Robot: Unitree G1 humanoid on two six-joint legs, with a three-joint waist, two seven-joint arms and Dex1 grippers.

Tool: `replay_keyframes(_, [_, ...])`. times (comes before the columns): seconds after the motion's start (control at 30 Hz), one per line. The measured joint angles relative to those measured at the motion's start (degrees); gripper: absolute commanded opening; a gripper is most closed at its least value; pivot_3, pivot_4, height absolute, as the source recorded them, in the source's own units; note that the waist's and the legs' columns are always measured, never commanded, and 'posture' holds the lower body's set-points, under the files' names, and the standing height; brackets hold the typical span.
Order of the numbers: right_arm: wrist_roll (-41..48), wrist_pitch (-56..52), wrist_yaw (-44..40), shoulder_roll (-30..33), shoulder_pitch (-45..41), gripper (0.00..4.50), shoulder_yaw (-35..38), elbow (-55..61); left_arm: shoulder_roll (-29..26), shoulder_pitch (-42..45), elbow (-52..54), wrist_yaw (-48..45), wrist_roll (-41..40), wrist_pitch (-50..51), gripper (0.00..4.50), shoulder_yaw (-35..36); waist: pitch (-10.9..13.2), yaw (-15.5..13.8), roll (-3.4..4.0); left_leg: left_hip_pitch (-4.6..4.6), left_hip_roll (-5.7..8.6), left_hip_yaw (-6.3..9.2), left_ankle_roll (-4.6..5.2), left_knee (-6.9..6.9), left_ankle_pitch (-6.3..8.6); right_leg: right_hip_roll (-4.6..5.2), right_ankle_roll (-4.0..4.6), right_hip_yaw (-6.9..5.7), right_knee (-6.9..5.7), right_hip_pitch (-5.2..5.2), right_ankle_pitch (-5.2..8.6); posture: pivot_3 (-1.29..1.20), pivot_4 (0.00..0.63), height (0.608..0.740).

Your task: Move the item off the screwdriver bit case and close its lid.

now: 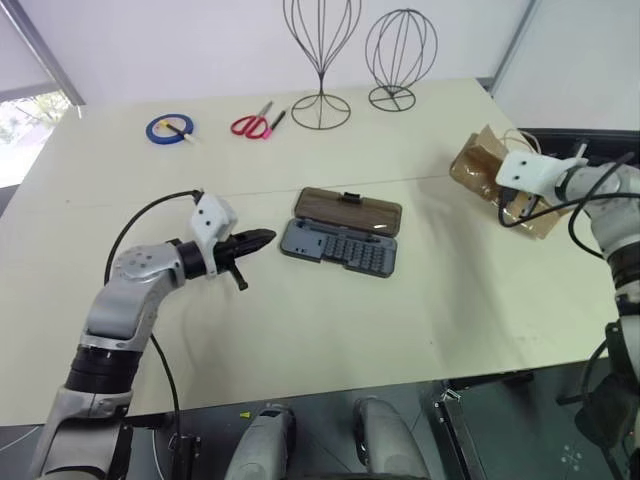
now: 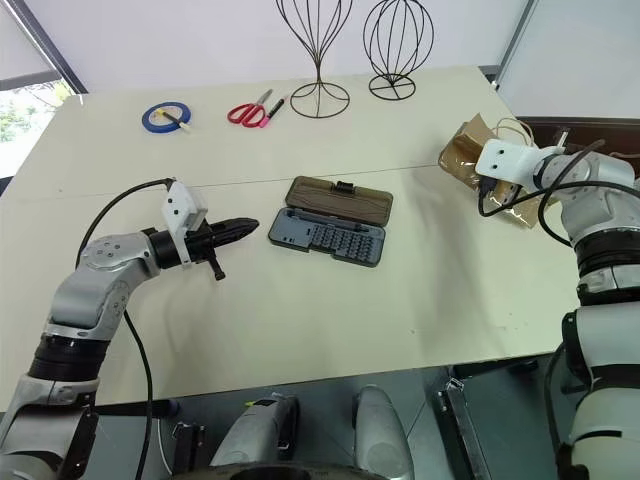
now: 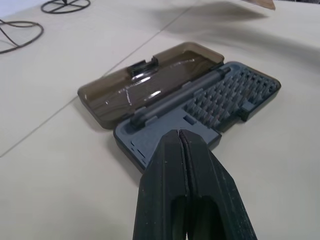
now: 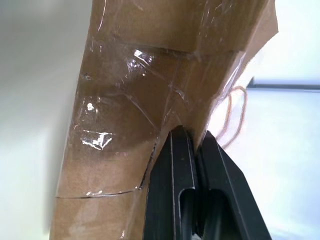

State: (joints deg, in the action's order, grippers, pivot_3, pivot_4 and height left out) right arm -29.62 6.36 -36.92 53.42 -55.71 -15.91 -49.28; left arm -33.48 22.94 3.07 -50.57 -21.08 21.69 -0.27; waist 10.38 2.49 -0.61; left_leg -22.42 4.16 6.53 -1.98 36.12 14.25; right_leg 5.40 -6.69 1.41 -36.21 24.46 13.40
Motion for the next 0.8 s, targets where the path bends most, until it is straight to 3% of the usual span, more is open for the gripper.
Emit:
replay_keyframes(0.2, [-2.26,-1.06,1.25,-0.09,1.33,0.02,-1.23,0.46,0.03,0.0,-0.28,-0.16,0.49,-0.08,0.0,-0.12,0.0,-0.08,0.0,0.0,0.0,0.0,0.0,0.01,0.0,0.01,0.0,0.0,0.0,0.0,0.0,0.0,0.15,0.74])
replay_keyframes(0.23, [-2.64,-0.97,1.38,-0.09,1.42,0.26,-1.35,0.5,0.03,0.01,-0.28,-0.16,0.53,-0.1,0.0,-0.12,0.0,-0.06,0.0,0.0,0.0,0.0,0.0,0.01,0.0,0.01,0.0,0.0,0.0,0.0,0.0,0.0,0.15,0.74])
replay_keyframes(0.3, [-3.26,-0.92,2.04,-0.09,1.65,0.86,-1.71,0.5,0.03,0.01,-0.28,-0.15,0.61,-0.12,0.0,-0.12,0.0,-0.05,0.0,0.0,0.0,0.0,0.0,0.01,0.0,0.0,0.0,0.0,0.0,0.0,0.0,0.0,0.15,0.74])
replay_keyframes(0.53, [-4.05,-0.35,4.37,-0.13,2.14,4.38,-1.85,0.5,0.02,0.0,-0.27,-0.11,0.61,-0.12,0.0,-0.12,0.0,-0.05,0.0,0.0,0.0,0.0,0.0,0.01,0.0,0.0,0.0,0.0,0.0,0.0,0.0,0.0,0.15,0.74])
replay_keyframes(0.63, [-2.56,-0.4,3.64,-0.16,2.17,4.38,-0.9,1.26,-0.05,-0.01,-0.2,-0.13,0.61,-0.1,0.0,-0.12,0.0,-0.05,0.0,0.0,0.0,0.0,0.0,0.01,0.0,0.0,0.0,0.0,0.0,0.0,0.0,0.0,0.15,0.74])
replay_keyframes(0.8, [7.66,-8.61,-2.23,-2.44,2.09,4.38,7.21,10.17,-0.33,-0.08,0.03,-0.22,0.59,0.04,0.0,-0.1,0.01,0.02,0.02,0.0,-0.03,0.02,0.0,0.01,0.0,-0.02,0.0,0.0,-0.01,-0.01,0.0,0.0,0.15,0.74])
